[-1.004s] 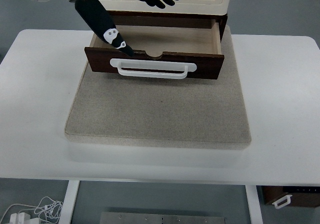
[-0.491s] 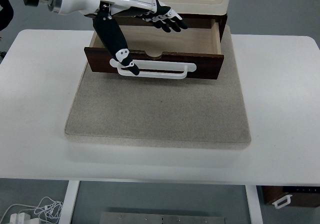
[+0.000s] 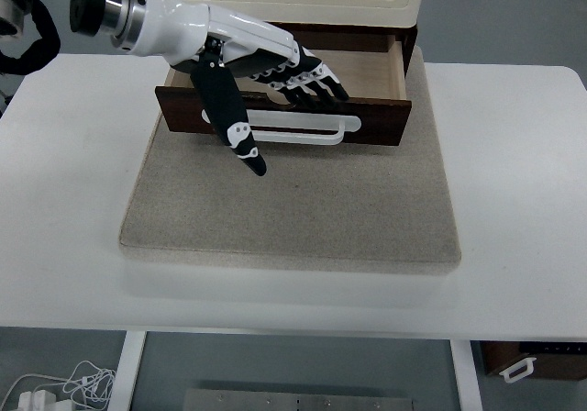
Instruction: Close the drawer under the combination cabinet
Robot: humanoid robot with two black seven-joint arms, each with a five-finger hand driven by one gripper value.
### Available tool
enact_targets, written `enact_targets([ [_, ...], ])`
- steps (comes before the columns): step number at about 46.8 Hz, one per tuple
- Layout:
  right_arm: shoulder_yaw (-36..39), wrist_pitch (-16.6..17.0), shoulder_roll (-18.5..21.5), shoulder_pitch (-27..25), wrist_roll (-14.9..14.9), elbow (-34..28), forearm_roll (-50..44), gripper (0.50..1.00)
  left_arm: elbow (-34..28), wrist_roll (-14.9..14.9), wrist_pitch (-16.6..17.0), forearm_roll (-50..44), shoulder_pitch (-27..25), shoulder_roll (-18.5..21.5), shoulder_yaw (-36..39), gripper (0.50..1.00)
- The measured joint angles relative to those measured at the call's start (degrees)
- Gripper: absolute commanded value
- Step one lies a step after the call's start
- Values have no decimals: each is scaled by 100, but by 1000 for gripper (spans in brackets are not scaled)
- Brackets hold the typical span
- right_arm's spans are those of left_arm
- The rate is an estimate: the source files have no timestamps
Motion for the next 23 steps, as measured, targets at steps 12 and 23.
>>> enact_targets([
  [12, 0, 0, 0, 0, 0, 0, 0, 952, 10, 176, -1, -596, -106, -325, 674, 1000],
  [23, 0, 0, 0, -2, 0, -3, 0, 952, 24, 176, -1, -583, -15, -568, 1081, 1000],
])
